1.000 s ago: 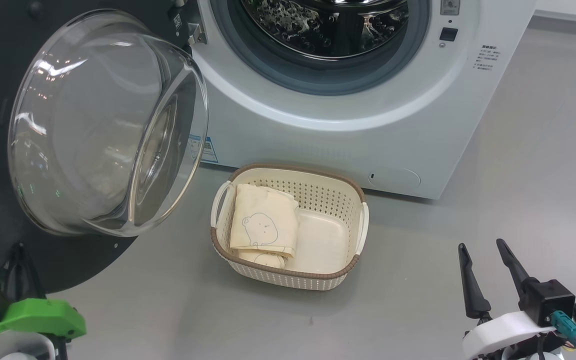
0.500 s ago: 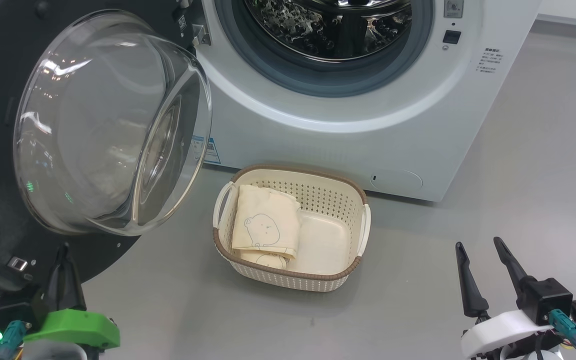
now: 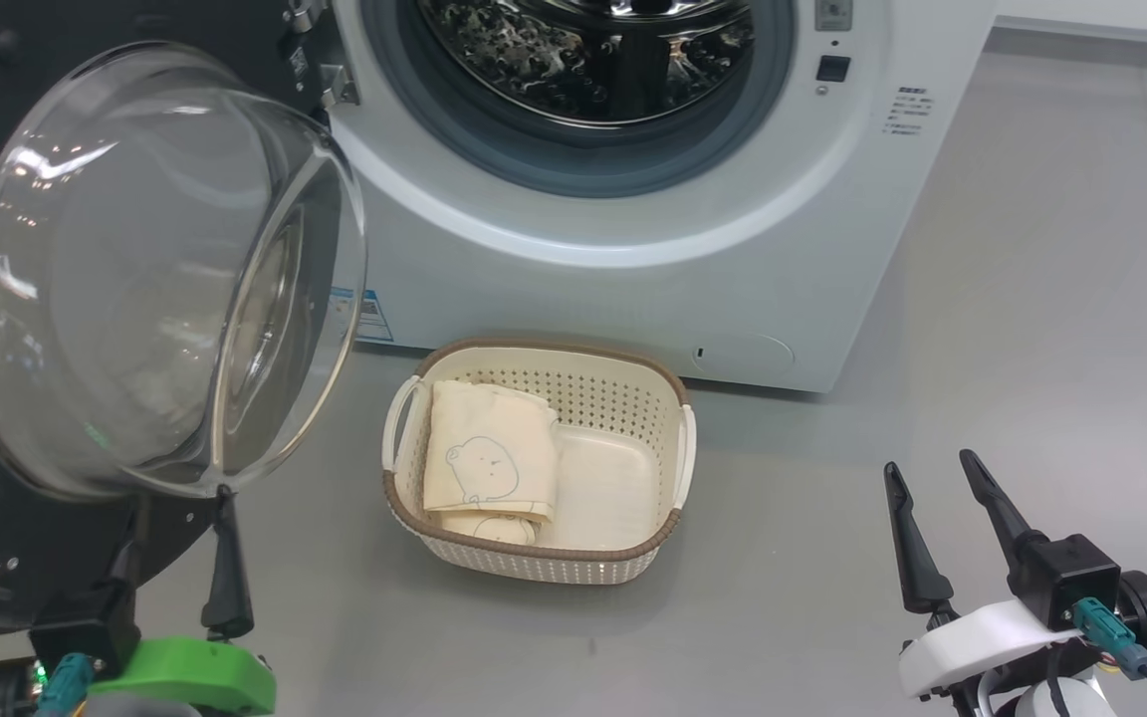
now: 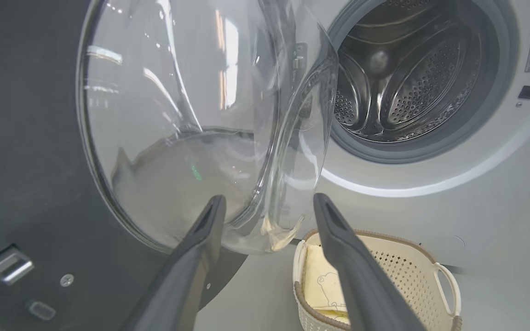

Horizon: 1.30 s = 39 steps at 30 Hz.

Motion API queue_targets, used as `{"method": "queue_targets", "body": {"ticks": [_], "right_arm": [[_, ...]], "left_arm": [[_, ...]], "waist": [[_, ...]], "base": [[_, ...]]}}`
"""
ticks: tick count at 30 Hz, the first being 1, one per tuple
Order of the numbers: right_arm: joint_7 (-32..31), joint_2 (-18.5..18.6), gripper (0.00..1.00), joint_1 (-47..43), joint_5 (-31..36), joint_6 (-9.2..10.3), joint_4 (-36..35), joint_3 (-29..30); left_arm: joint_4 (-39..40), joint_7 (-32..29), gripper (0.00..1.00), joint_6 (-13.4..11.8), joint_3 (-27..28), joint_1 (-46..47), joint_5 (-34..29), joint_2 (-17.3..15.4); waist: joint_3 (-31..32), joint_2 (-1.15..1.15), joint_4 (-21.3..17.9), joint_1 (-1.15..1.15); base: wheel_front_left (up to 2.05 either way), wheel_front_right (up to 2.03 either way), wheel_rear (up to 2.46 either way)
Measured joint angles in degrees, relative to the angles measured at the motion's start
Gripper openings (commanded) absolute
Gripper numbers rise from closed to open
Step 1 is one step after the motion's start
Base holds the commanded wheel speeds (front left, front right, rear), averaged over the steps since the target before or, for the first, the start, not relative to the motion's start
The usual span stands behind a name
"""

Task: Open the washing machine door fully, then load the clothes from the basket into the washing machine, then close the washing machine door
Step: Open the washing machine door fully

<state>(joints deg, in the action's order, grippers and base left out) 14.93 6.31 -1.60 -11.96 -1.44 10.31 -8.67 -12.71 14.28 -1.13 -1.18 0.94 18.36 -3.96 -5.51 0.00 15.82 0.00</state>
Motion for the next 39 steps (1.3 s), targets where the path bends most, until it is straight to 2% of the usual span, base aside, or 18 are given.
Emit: {"method": "queue_targets", "body": {"ticks": [6,20,39], "right_arm": [[0.0,-0.6,1.0,-0.02,0.0,0.01,0.0,0.11],[0.0,-0.97,1.0,-0.18,0.0,0.07,0.02,-0.02],[0.0,-1.24,1.0,-1.92,0.22,0.56,-1.04,0.6]], "left_arm": [[0.55,0.0,1.0,0.94,-1.72,-0.29,-0.41,0.08],[0.89,0.0,1.0,1.42,-3.31,-2.19,-1.81,0.13],[1.14,-0.48,1.0,0.33,-4.31,-3.28,-2.34,0.34]], "waist": [[0.44,0.0,-2.25,0.0],[1.77,0.0,-7.35,0.0],[3.27,0.0,-13.53,0.0]], "base": [[0.0,0.0,0.0],[0.0,0.0,0.0],[0.0,0.0,0.0]]}}
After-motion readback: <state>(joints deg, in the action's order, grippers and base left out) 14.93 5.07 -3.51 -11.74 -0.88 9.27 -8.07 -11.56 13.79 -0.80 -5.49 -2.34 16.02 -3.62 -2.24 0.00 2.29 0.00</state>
